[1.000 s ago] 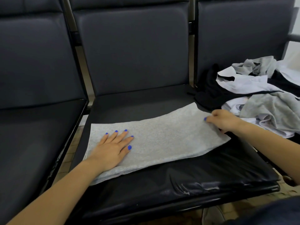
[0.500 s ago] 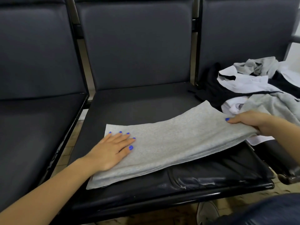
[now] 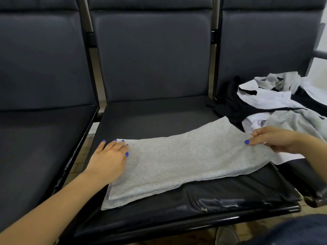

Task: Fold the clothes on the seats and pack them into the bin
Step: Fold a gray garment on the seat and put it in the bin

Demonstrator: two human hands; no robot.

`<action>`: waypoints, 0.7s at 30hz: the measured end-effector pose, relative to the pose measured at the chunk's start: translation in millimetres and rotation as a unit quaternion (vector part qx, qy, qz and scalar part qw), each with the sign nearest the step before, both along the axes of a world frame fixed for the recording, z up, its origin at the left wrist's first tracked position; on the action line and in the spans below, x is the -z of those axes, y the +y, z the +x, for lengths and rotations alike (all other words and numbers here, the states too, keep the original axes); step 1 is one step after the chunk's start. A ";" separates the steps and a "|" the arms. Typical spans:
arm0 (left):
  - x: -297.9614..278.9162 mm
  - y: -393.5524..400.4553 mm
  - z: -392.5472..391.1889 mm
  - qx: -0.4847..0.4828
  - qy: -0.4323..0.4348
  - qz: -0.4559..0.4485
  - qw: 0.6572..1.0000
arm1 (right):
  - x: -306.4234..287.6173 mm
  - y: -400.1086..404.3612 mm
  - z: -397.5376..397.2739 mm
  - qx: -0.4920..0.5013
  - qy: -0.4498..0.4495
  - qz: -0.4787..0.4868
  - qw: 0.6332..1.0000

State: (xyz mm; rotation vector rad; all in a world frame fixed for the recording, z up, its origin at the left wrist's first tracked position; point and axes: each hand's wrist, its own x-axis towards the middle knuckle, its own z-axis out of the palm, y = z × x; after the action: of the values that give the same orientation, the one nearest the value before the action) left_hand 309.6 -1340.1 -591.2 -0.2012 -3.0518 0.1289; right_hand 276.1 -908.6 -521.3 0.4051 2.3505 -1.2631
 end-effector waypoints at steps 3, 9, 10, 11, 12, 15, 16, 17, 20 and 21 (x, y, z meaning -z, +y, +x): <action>-7.4 -2.3 -1.6 -0.019 0.027 0.140 0.990 | -9.4 -16.7 -4.4 0.050 0.045 -0.079 0.995; -15.6 -12.5 -1.7 -0.085 0.087 0.397 0.910 | -42.9 -89.6 -9.7 0.048 0.110 -0.193 0.974; -17.2 -11.9 -1.2 -0.105 0.089 0.451 0.882 | -46.8 -106.1 -10.1 0.041 0.116 -0.203 0.971; -19.3 -11.4 -1.3 -0.124 0.090 0.507 0.848 | -49.8 -123.2 -9.6 0.032 0.126 -0.212 0.969; -22.0 -10.8 -1.4 -0.141 0.087 0.564 0.809 | -51.2 -140.0 -9.0 0.017 0.139 -0.219 0.966; -32.3 -8.8 0.9 -0.175 0.029 0.713 0.679 | -50.6 -191.4 -0.4 -0.051 0.165 -0.235 0.956; -35.3 -7.4 2.4 -0.180 -0.003 0.747 0.640 | -47.5 -207.7 3.2 -0.083 0.164 -0.234 0.955; -37.2 -5.6 3.6 -0.184 -0.038 0.774 0.605 | -42.5 -223.5 7.3 -0.119 0.159 -0.222 0.955; -37.5 -0.4 4.5 -0.218 -0.130 0.821 0.511 | -12.7 -265.9 20.4 -0.223 0.133 -0.183 0.948; -37.0 1.0 4.9 -0.227 -0.155 0.817 0.506 | -0.8 -276.7 25.8 -0.243 0.122 -0.195 0.943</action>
State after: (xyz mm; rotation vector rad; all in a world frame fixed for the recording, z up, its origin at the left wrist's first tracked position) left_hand 314.5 -1339.1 -554.2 0.7322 -1.8678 -2.6476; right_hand 302.0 -1185.2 -520.5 -0.4552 2.1158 -1.5305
